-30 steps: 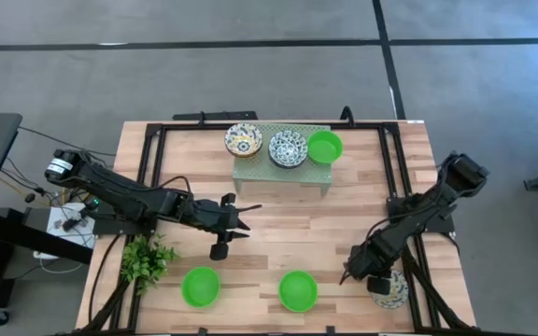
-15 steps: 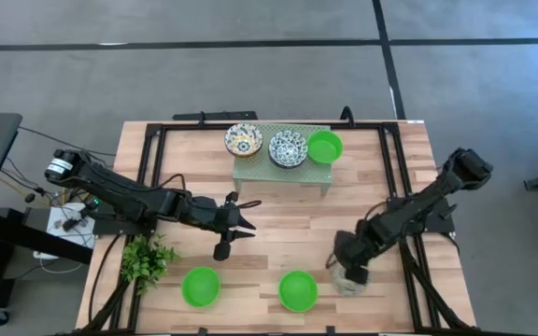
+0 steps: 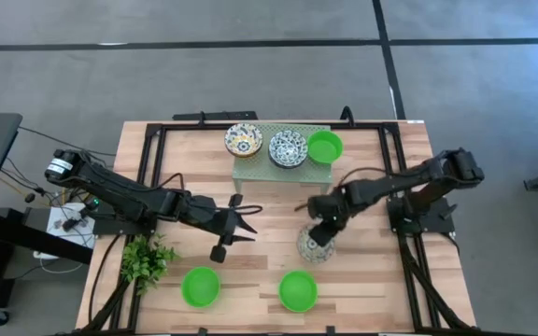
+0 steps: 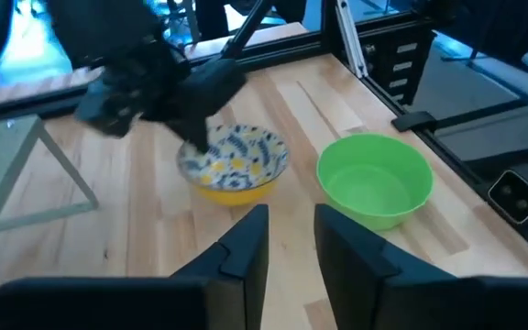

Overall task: Pick & Place Mini bowls
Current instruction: Stack the yellow patterned bowl on the stacked yellow patterned bowls on the shelf

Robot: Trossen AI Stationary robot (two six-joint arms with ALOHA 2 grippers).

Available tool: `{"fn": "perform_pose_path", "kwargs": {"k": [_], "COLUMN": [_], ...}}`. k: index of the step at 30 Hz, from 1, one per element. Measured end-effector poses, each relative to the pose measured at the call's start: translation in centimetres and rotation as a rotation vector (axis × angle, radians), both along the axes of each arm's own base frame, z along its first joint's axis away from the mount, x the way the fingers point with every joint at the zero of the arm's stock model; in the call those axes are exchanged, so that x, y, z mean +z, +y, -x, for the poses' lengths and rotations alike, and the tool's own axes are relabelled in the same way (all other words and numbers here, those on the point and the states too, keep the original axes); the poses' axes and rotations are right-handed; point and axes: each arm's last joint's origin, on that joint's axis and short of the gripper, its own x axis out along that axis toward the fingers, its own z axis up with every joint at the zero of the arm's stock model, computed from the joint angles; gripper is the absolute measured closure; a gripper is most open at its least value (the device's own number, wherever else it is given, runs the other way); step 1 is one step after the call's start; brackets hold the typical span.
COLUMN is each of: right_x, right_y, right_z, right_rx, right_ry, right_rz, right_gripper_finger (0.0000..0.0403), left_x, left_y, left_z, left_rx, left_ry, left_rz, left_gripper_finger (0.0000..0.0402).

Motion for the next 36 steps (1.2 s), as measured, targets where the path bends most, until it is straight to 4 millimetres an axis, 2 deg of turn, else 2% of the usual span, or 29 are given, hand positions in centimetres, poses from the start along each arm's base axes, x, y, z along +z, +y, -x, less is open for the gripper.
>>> {"fn": "perform_pose_path", "kwargs": {"k": [6, 12, 16, 20, 25, 30, 36], "right_x": [0.1, 0.1, -0.3, -1.1, -1.5, -1.2, -0.8], "right_y": [-2.5, -3.3, -3.3, -3.3, -3.2, -3.6, -4.3], "right_z": [-0.2, -0.3, -0.3, -0.7, -1.0, -1.4, -1.8], "right_rx": [-0.075, -0.101, -0.102, -0.091, -0.052, -0.025, -0.003], "right_ry": [0.005, 0.004, 0.026, 0.053, 0.058, 0.042, -0.003], "right_rz": [-0.036, -0.039, -0.037, -0.047, -0.063, -0.052, -0.043], "right_gripper_finger": [0.039, 0.0392, 0.0381, 0.0386, 0.0391, 0.0357, 0.0325], "left_x": [-1.0, -3.9, -4.4, -5.8, -6.3, -6.9, -8.8], "left_y": [-0.2, -0.9, -1.3, -1.9, -2.0, -1.4, -1.3], "left_z": [-0.9, -3.0, -5.3, -7.3, -9.5, -11.2, -12.0], "left_rx": [-0.035, -0.112, -0.108, -0.145, -0.153, -0.133, -0.185], "left_ry": [-0.015, -0.034, -0.049, -0.022, -0.028, -0.024, 0.017], "left_rz": [-0.093, -0.277, -0.305, -0.38, -0.431, -0.432, -0.443], "left_gripper_finger": [0.0275, 0.0227, 0.0207, 0.0202, 0.0203, 0.0205, 0.0218]}}
